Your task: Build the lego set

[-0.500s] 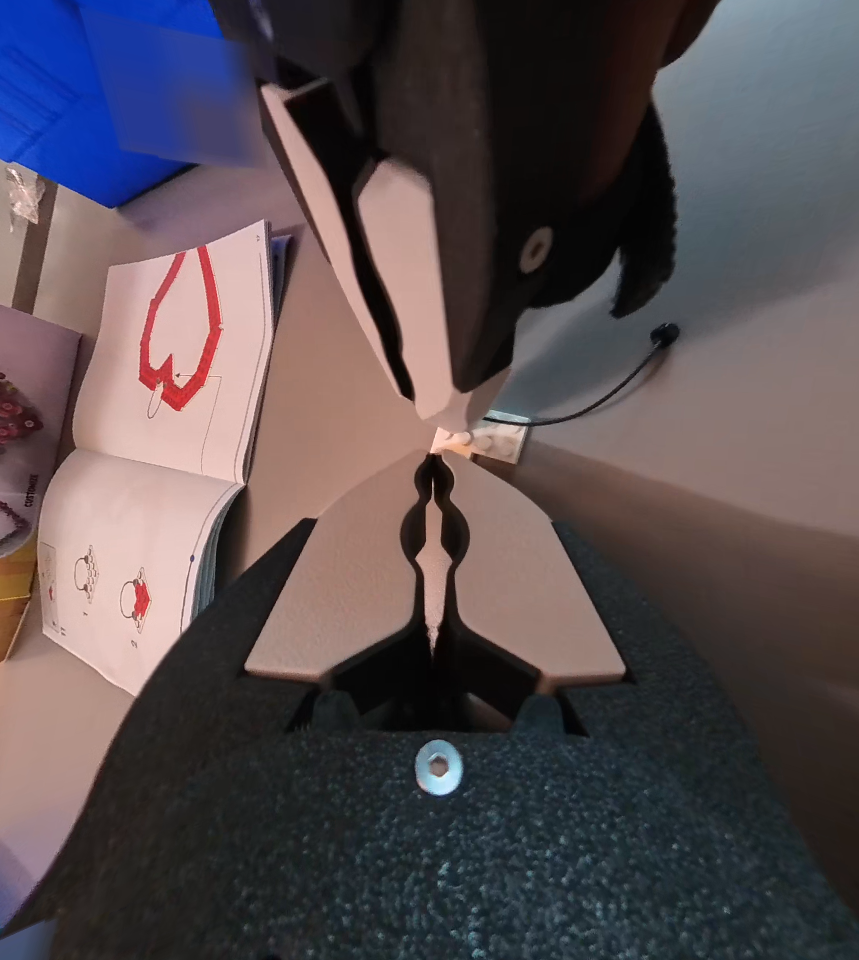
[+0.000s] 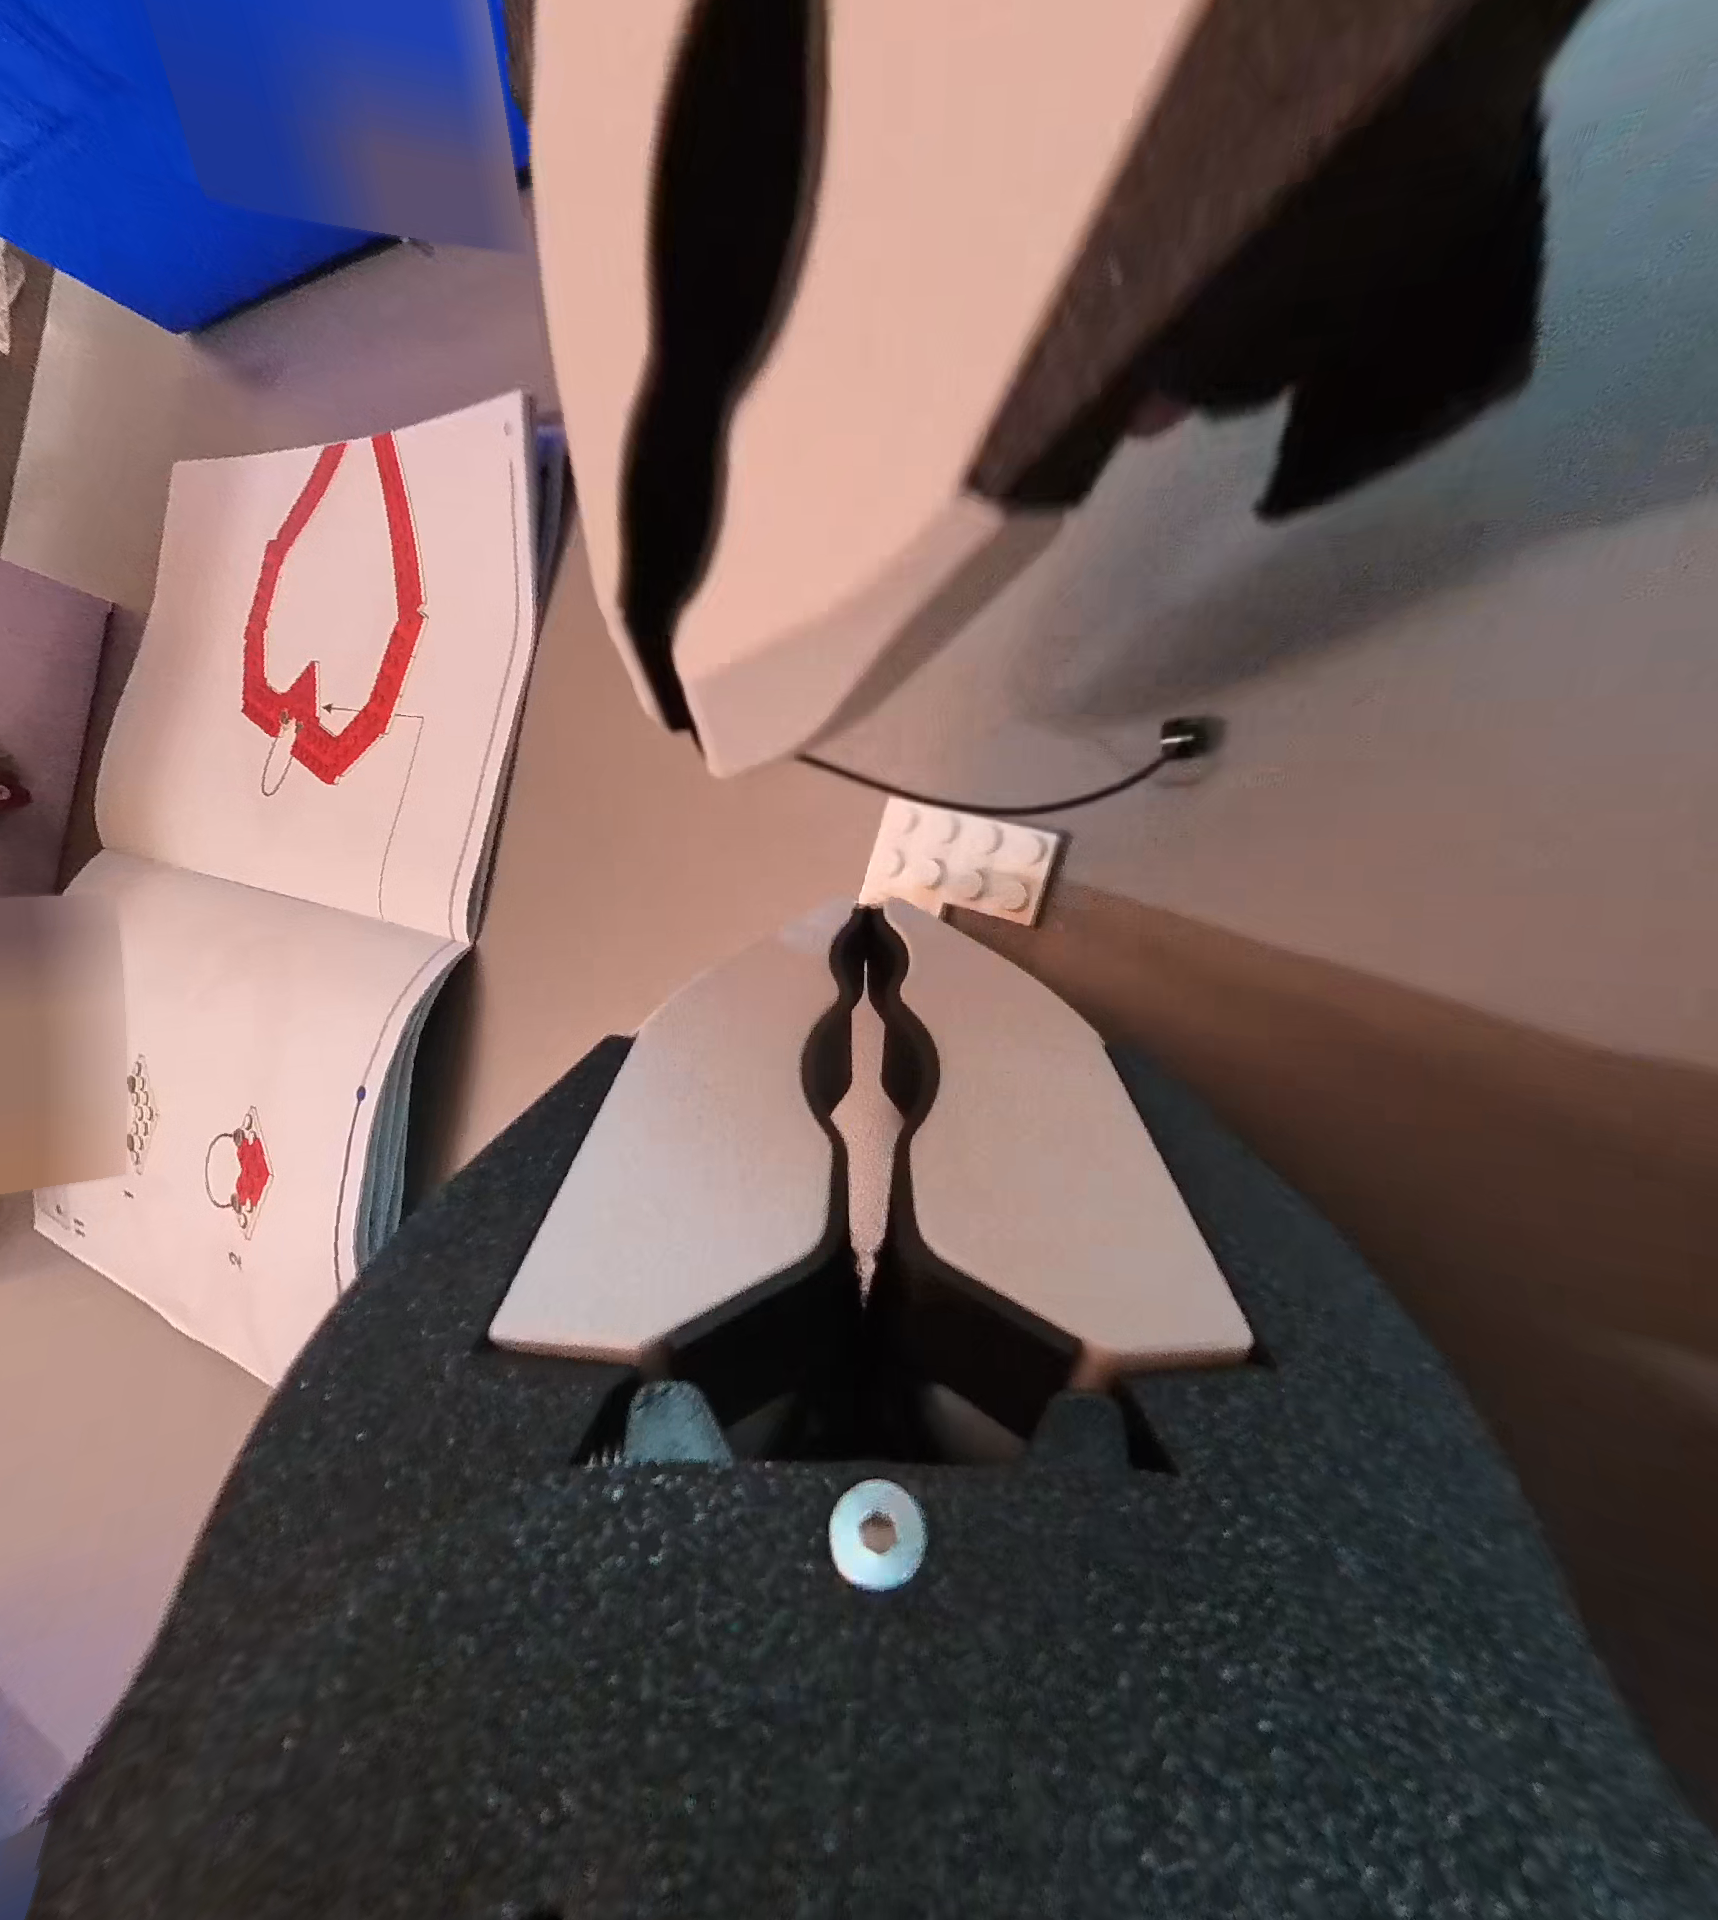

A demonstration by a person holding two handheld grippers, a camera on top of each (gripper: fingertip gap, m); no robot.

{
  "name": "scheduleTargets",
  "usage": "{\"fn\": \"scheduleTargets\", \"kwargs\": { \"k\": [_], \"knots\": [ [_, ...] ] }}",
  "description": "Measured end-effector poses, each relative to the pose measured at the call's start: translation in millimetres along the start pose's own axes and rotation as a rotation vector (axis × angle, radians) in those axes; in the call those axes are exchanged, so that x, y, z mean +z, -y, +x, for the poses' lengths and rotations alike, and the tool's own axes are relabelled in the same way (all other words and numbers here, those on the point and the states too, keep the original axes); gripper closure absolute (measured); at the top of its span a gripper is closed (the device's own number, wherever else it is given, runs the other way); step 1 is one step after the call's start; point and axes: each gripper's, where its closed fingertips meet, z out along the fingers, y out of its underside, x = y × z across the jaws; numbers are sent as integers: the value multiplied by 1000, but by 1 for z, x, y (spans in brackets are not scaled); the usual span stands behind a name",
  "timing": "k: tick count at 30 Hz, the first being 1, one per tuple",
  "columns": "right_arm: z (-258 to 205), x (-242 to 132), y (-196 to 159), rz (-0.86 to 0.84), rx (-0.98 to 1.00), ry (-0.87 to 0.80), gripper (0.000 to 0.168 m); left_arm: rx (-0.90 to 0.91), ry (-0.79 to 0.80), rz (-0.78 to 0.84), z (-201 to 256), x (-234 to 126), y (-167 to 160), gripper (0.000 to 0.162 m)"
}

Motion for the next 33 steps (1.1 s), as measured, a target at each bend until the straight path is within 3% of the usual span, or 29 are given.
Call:
{"fn": "scheduleTargets", "kwargs": {
  "k": [13, 17, 22, 29, 33],
  "knots": [
    [-23, -11, -25, -145, 157, 119, 163, -184, 59, 3, -2, -7, -5, 162],
    [-39, -14, -24, -140, 187, 180, 163, -371, 61, 62, -28, -33, -18, 155],
    [-46, -4, -16, -149, 104, 203, 162, -582, -128, 178, -28, -55, -26, 146],
    [-30, 16, -22, -354, -110, 277, 162, -578, -136, 214, -15, -60, -30, 146],
    [-29, 23, -20, -390, -143, 318, 162, -582, -207, 261, 2, -61, -22, 146]
  ]
}}
